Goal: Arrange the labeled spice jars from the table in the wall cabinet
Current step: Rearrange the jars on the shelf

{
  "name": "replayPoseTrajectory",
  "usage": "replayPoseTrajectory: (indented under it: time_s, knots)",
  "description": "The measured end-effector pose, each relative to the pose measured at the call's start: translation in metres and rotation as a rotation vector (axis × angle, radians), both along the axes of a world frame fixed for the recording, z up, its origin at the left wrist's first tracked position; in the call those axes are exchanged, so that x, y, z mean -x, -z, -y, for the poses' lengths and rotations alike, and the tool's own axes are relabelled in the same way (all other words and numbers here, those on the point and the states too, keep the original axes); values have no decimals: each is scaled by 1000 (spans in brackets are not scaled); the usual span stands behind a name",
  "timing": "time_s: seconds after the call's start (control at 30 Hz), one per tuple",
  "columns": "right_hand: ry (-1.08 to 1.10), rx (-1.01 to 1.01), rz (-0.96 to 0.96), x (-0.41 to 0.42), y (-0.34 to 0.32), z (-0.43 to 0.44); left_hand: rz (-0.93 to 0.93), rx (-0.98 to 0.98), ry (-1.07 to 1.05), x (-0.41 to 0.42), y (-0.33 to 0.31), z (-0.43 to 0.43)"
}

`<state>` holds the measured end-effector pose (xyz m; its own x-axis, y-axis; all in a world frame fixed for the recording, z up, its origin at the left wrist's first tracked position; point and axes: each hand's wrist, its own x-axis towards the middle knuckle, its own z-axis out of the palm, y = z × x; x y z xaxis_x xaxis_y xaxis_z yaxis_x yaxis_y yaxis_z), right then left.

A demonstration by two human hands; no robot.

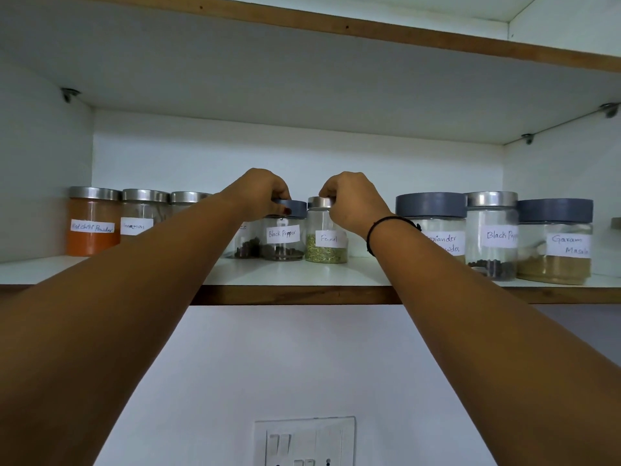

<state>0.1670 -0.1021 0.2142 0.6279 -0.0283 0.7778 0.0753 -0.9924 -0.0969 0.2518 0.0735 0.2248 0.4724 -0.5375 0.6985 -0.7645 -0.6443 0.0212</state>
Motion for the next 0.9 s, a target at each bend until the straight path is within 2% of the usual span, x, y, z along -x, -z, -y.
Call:
replayPoseTrajectory:
  time_s: [0.4, 0.9]
  knots:
    - [38, 62, 2, -13, 14, 6, 66, 24, -31, -7, 12, 8]
    - [124, 205, -127, -8, 16, 1, 150, -90, -78, -14, 14, 9]
